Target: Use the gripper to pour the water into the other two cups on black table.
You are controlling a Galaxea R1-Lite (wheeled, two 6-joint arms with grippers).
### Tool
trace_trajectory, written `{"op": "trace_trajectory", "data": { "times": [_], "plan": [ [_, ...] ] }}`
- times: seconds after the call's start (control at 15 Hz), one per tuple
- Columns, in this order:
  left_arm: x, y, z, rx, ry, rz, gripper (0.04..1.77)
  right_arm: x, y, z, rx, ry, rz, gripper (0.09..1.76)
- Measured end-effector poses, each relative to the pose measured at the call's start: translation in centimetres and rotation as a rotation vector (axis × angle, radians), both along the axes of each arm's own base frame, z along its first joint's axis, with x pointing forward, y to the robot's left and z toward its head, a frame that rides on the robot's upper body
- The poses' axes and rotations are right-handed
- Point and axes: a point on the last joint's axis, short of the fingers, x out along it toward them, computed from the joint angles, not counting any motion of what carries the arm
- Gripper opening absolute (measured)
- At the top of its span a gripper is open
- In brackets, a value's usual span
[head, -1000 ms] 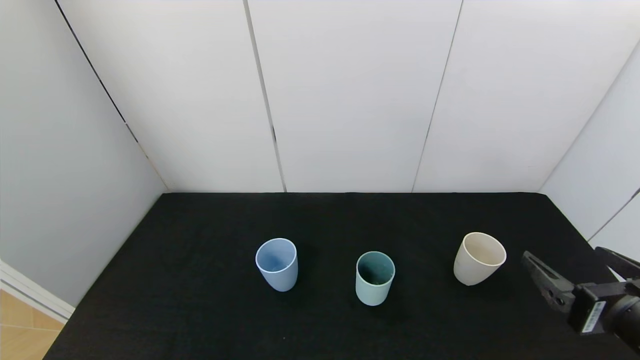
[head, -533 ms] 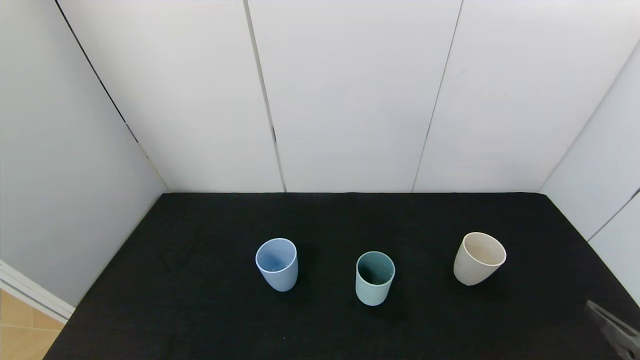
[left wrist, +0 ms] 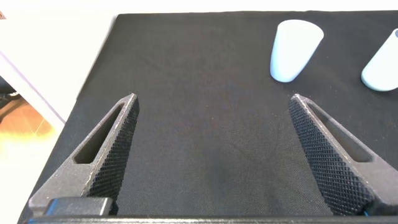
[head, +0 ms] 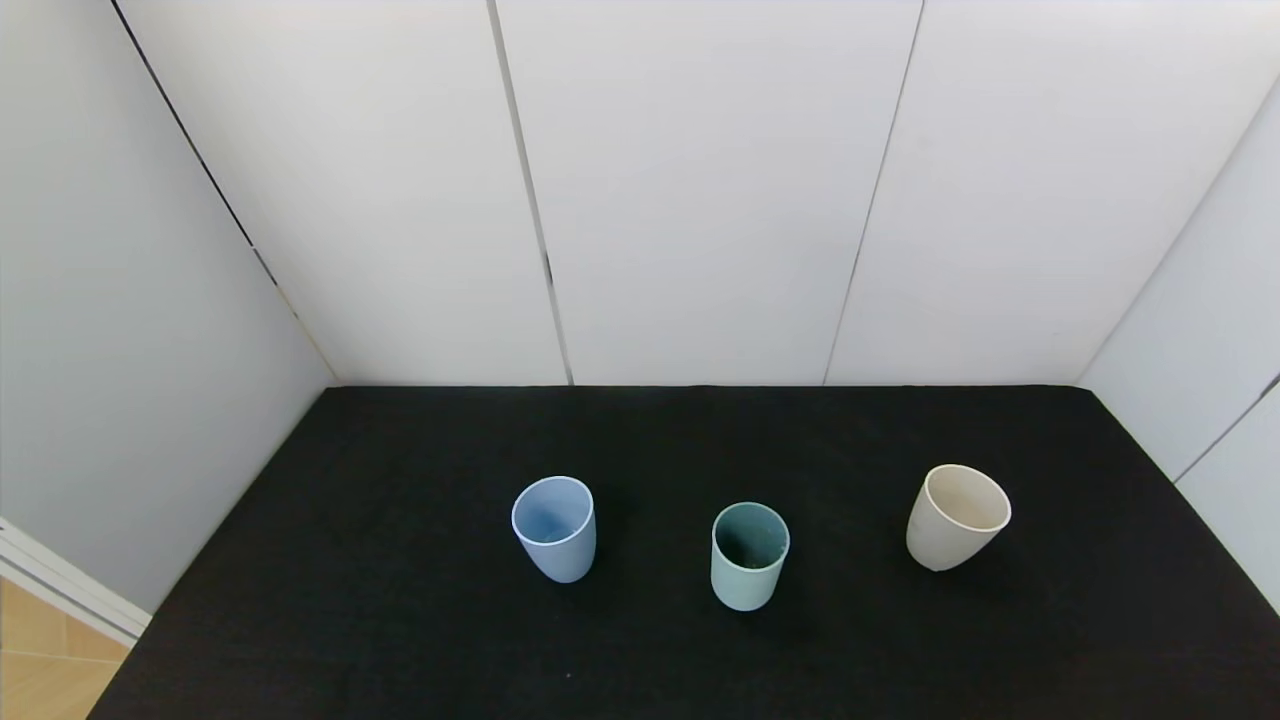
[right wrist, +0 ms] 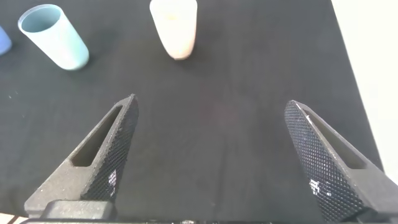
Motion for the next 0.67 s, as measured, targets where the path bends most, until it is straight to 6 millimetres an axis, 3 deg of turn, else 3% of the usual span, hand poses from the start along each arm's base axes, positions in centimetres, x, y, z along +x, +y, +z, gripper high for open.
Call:
{"op": "trace_trajectory", "data": {
  "times": [0.67],
  "plan": [
    [0.0,0.0,0.0,0.000,0.000,0.000,1.72,-0.1,0.8,-3.2,0.032,-0.095,-0.055,1.70]
  ]
}}
